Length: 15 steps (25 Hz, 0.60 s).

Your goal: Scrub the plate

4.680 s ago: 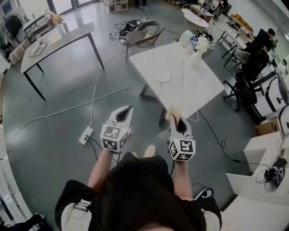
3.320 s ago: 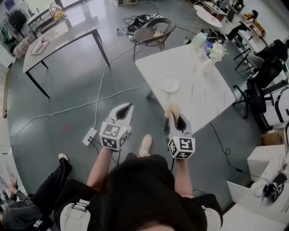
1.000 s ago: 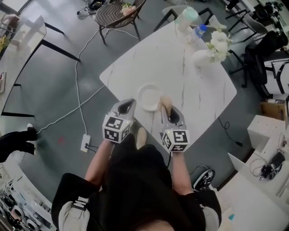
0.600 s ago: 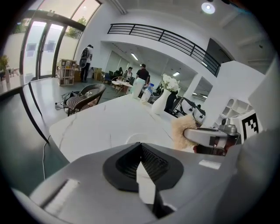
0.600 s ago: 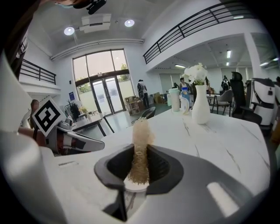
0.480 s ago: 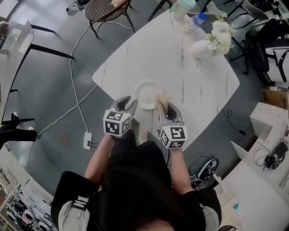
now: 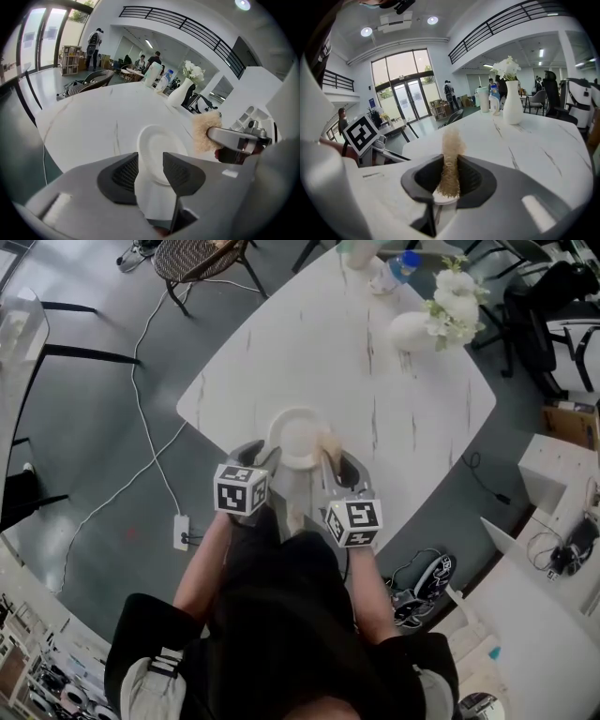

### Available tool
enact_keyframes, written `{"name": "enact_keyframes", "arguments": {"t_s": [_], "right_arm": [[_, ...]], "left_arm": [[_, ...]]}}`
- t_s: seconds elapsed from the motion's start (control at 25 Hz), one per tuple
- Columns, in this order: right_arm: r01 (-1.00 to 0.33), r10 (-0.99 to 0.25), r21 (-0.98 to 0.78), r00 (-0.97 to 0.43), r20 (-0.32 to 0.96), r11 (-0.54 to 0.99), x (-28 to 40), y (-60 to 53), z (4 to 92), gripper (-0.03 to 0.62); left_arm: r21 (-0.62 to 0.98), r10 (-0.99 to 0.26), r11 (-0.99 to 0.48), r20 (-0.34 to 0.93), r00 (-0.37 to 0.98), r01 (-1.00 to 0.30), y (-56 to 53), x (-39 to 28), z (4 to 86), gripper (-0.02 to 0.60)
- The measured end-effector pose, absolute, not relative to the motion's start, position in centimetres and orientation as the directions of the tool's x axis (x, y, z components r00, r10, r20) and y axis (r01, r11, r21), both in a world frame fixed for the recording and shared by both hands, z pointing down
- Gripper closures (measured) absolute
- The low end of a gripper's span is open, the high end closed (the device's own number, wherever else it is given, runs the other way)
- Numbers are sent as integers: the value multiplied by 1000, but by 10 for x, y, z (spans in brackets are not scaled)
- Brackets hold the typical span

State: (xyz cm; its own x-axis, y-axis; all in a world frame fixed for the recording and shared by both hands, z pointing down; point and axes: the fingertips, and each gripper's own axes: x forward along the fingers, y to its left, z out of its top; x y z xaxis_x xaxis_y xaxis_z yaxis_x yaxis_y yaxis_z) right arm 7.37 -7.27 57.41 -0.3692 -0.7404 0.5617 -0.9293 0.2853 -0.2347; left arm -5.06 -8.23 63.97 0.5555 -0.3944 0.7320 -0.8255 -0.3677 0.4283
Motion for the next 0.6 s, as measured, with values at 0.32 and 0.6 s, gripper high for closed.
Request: {"name": "enact_keyframes", "arguments": {"t_s": [0.32,0.6], "right_arm": [[-931,-731,-247,-364,578,268,74,-75,587,520],[-929,-725,-252,-369,582,271,72,-76,590,520]], "left_arm": [[441,-353,-374,746,565,-816,-81,-44,651,443],[439,-353,-354,755,552,-826,-81,-45,658,448]]}}
